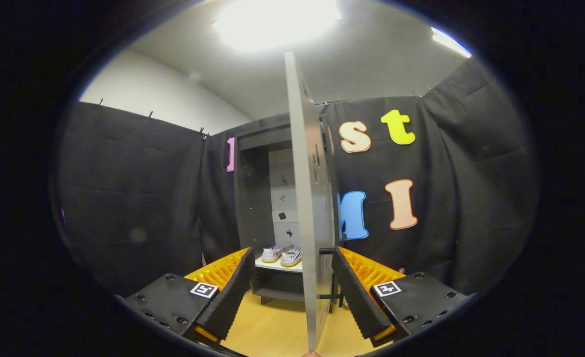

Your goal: Open the shoe cabinet door, grab the shoes and put them into the shoe cabinet, then close the shoe cabinet door.

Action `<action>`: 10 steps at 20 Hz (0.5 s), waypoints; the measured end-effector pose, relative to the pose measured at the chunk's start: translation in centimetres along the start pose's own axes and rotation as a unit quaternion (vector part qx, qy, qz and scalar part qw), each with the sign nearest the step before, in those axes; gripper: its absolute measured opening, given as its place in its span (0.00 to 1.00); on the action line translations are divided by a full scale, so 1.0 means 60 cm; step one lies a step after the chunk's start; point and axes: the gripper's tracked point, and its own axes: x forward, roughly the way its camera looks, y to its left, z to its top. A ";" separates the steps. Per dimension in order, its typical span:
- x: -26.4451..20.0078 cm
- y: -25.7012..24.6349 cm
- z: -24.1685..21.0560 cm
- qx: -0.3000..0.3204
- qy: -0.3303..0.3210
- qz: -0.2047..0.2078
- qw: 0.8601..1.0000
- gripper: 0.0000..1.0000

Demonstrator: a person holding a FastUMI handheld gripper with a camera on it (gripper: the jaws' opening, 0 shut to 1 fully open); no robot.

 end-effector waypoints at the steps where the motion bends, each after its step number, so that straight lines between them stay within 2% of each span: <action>1: -0.002 -0.017 0.008 0.011 -0.006 0.002 1.000 0.97; 7: 0.007 -0.122 -0.005 0.055 0.002 -0.005 0.998 0.97; 10: 0.021 -0.133 -0.039 0.064 0.031 0.022 0.997 0.97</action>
